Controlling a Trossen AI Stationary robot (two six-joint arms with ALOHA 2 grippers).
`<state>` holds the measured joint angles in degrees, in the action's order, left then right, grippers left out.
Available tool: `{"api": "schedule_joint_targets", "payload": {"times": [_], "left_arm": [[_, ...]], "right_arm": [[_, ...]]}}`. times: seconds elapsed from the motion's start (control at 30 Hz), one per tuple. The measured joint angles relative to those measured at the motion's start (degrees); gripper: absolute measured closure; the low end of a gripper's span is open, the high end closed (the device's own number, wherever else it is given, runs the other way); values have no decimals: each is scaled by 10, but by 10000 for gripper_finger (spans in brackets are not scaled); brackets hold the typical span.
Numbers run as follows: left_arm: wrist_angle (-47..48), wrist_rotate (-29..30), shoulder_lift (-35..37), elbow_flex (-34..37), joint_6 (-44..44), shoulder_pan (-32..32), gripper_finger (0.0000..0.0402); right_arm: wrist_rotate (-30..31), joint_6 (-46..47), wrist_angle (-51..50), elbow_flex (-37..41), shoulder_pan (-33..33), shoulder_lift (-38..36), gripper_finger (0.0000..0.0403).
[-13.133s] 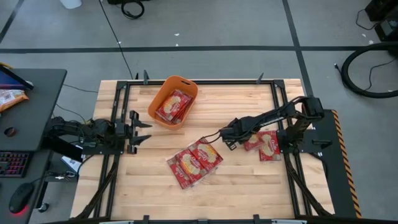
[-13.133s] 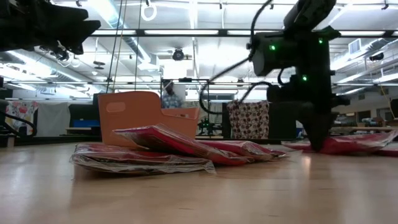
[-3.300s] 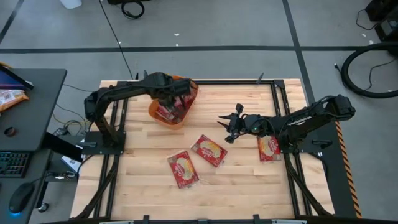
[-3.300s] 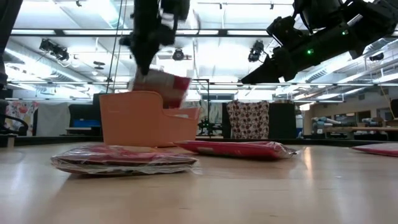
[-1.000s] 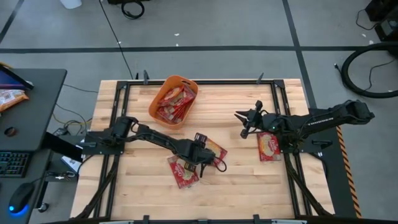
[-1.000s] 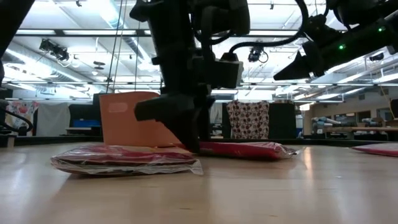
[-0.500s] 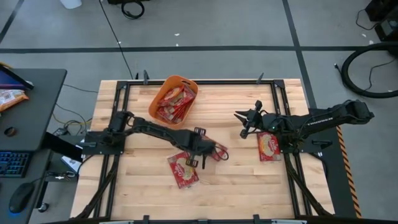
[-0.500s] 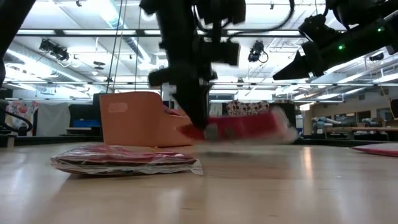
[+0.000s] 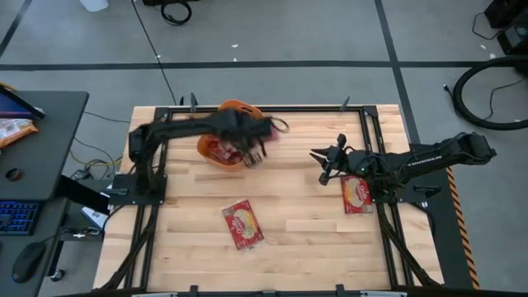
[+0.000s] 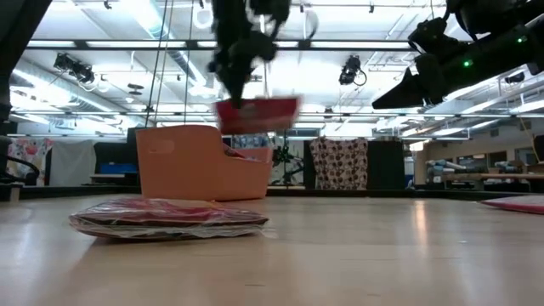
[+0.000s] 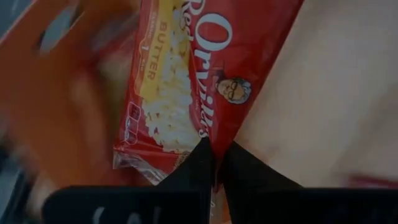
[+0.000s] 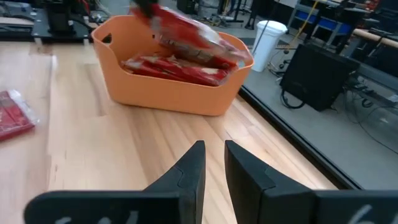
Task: Sort popcorn bags into baskets
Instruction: Put the red popcorn bag into the orange bin
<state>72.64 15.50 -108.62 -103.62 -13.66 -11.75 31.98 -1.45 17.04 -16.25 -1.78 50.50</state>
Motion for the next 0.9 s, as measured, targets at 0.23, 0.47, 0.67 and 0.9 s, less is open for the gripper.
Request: {"api": "schedule_joint_targets", "payload": {"times": [0.23,0.47,0.67,0.9], "left_arm": [[81,53,14,38,-23,-92,371],[11,-51,10,144,-54,-149,370],[-50,-156,9,200,-98,-151,370],[-86,-139,9,200,-147,-127,370]], "right_arm": [[-6,0,0,0,0,0,338],[-19,2,1,0,-1,0,338],[-21,2,0,0,-1,0,338],[-21,2,1,0,-1,0,338]]}}
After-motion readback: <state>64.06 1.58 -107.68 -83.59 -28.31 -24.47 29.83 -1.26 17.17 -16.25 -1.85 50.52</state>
